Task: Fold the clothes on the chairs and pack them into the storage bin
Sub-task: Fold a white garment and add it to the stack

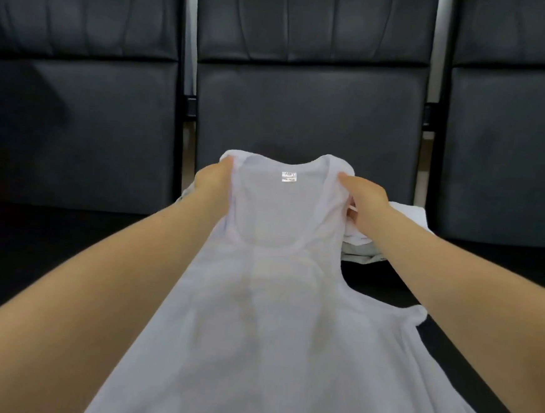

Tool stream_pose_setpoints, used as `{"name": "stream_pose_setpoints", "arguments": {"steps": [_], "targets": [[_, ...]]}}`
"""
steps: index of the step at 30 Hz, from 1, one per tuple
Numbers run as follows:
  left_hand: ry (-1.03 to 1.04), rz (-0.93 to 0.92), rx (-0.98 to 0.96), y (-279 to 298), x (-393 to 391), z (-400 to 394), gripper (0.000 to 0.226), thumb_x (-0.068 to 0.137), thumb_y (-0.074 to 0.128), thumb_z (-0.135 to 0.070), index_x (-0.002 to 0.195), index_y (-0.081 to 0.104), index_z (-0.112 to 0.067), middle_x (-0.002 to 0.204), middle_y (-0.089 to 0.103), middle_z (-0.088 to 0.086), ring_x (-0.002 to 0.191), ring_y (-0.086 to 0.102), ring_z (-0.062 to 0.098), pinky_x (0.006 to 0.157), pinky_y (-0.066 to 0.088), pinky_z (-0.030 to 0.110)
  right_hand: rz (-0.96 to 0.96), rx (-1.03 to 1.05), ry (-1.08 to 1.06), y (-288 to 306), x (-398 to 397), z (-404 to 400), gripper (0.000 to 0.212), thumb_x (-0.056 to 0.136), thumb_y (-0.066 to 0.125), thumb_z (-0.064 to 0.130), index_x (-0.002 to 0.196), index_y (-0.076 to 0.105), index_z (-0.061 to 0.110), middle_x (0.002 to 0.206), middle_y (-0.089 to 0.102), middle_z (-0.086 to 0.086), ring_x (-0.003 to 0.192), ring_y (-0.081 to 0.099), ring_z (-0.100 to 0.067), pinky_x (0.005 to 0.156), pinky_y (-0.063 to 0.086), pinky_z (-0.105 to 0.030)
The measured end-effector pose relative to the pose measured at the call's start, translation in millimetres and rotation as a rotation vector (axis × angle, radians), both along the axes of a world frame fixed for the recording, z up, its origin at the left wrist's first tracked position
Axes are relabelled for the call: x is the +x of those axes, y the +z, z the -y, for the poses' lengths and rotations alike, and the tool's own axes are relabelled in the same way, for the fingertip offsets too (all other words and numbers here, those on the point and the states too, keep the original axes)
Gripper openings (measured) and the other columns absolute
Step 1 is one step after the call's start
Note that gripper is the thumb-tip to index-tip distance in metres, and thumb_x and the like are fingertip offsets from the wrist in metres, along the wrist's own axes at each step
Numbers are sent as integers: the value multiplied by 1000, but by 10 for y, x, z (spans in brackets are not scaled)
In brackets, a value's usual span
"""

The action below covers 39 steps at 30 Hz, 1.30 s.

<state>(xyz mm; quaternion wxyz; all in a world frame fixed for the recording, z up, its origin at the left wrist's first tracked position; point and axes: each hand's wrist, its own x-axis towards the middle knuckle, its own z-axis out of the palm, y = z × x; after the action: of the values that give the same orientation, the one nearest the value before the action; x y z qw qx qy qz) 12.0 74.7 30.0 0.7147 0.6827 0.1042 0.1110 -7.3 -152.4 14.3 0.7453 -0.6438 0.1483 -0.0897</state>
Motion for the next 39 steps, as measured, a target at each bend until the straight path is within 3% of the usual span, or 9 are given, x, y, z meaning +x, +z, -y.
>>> {"name": "stream_pose_setpoints", "arguments": {"steps": [2,6,12,15,20,23,28,35,39], "targets": [[-27,15,-90,205,-225,-3,44,94,55,-39,126,54,-8,78,46,-6,69,47,10,71,45,26,52,54,26,147,-222,-2,27,88,67,26,111,61,13,114,64,-2,105,60,-20,95,50,-33],[-14,-17,-157,532,-871,15,19,85,62,-33,79,54,-18,83,56,0,88,56,23,95,48,36,93,93,123,351,-784,-69,24,89,66,26,110,60,15,112,64,-2,104,61,-20,90,50,-32],[-97,38,-68,256,-1714,-173,17,90,60,-39,87,63,-23,100,64,-1,93,61,18,94,49,38,106,-160,226,168,-1571,-56,6,89,64,19,92,64,14,103,67,-5,98,63,-22,92,52,-35],[-155,27,177,-127,-2075,-364,22,94,55,-37,89,61,-16,99,60,1,92,57,18,88,48,33,112,-312,391,-92,-1887,-35,7,87,64,14,81,61,13,86,63,-1,87,60,-19,83,50,-32],[-706,-153,887,-474,-2605,-718,39,95,48,-48,90,71,-17,88,72,-1,90,63,13,80,51,24,-27,-1049,939,-428,-2353,-10,19,84,61,41,82,62,22,73,54,6,68,51,-9,66,41,-25],[-685,-112,1017,-557,-2711,-721,38,93,50,-48,85,72,-18,87,71,-5,86,64,9,74,51,22,-20,-1143,909,-450,-2488,-48,29,83,57,53,79,63,25,68,52,9,63,48,-7,63,41,-23],[-620,151,1299,-705,-2759,-588,31,90,56,-43,76,66,-17,76,59,-8,76,53,12,75,42,27,144,-1350,807,-403,-2626,-97,20,87,62,43,83,66,24,78,59,10,69,52,-9,69,45,-25],[-585,411,1233,-652,-2997,-325,15,88,60,-41,85,69,-29,80,58,-15,79,51,6,73,41,22,292,-1300,823,-349,-2917,-331,13,86,66,39,93,65,29,73,54,13,68,48,-4,68,41,-18],[-285,355,1045,-527,-2746,-478,11,91,58,-30,92,67,-26,94,63,-8,87,55,11,79,44,26,258,-1307,695,-408,-2796,-201,15,90,61,34,98,68,23,94,62,5,88,57,-11,84,46,-27]]}}
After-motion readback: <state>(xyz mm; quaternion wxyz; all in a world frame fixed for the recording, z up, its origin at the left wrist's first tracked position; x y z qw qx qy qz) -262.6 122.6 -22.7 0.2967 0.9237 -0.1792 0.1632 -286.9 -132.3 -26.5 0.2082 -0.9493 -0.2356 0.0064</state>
